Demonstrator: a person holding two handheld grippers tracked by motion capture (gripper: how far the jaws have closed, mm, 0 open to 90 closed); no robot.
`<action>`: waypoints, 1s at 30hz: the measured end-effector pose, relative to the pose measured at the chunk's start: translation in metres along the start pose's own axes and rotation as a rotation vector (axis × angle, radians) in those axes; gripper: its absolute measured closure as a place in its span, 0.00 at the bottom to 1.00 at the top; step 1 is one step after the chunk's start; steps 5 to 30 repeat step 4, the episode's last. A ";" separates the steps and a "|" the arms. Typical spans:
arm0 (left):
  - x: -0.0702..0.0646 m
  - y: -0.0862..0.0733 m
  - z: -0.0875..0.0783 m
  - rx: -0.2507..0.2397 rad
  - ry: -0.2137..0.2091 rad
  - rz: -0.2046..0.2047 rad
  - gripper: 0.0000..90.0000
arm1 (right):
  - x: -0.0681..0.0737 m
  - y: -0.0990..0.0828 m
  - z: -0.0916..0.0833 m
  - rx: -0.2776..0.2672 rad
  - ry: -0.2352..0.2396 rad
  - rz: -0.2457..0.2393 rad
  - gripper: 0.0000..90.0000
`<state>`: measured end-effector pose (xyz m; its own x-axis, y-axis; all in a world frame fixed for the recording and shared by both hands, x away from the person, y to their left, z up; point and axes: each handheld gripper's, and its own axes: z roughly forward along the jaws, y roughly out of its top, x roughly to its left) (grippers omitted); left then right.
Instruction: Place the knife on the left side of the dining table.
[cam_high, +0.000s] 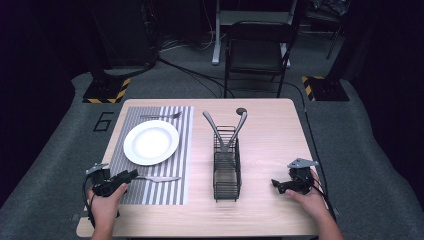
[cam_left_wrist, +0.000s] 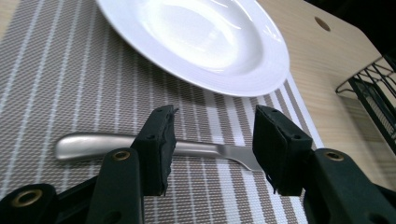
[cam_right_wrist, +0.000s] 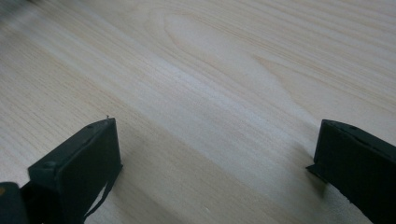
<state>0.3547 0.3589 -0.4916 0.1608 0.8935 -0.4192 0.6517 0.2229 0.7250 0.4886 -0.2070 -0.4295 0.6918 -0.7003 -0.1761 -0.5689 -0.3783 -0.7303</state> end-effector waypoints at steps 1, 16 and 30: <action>-0.003 0.000 0.002 -0.004 -0.005 0.008 0.53 | 0.000 0.000 0.000 0.000 0.000 0.000 0.00; -0.010 -0.001 0.004 0.007 -0.007 0.048 0.52 | 0.000 0.000 0.000 0.000 0.000 0.000 0.00; -0.010 -0.001 0.004 0.007 -0.007 0.048 0.52 | 0.000 0.000 0.000 0.000 0.000 0.000 0.00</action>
